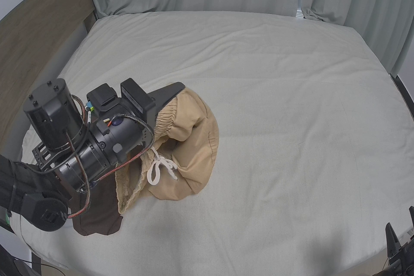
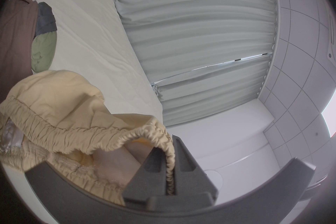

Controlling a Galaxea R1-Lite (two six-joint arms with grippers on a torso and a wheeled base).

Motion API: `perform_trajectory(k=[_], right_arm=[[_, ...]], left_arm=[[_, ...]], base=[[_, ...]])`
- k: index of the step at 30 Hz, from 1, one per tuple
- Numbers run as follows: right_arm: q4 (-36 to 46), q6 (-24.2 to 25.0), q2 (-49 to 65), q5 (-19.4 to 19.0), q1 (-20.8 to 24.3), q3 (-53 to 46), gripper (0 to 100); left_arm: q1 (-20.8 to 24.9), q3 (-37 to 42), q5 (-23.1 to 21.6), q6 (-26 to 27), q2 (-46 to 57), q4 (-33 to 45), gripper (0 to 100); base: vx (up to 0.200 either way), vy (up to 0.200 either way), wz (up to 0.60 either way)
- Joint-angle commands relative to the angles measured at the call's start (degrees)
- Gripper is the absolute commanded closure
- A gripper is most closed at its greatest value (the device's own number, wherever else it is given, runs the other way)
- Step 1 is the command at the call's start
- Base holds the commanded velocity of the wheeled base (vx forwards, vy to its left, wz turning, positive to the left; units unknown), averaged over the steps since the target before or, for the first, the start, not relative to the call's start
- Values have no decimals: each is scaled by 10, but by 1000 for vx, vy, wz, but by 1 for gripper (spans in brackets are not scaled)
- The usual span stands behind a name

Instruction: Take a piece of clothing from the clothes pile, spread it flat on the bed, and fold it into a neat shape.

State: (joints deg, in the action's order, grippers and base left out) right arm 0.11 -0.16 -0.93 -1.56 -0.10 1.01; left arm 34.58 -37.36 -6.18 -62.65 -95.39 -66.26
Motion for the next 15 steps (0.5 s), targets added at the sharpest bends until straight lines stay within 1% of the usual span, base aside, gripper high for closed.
perform_trajectory(k=[1, 3, 11, 15], right_arm=[[0, 0, 9, 0, 0, -9, 0], [1, 0, 9, 0, 0, -9, 0], [1, 0, 9, 0, 0, -10, 0], [0, -1, 9, 0, 0, -9, 0]], left_arm=[[15, -10, -1, 0, -1, 4, 100], [36, -25, -2, 0, -1, 9, 100], [88, -68, -1, 0, -15, 10, 100], [102, -87, -1, 0, -45, 6, 100]], base=[[0, 0, 0], [0, 0, 0], [0, 0, 0], [0, 0, 0]])
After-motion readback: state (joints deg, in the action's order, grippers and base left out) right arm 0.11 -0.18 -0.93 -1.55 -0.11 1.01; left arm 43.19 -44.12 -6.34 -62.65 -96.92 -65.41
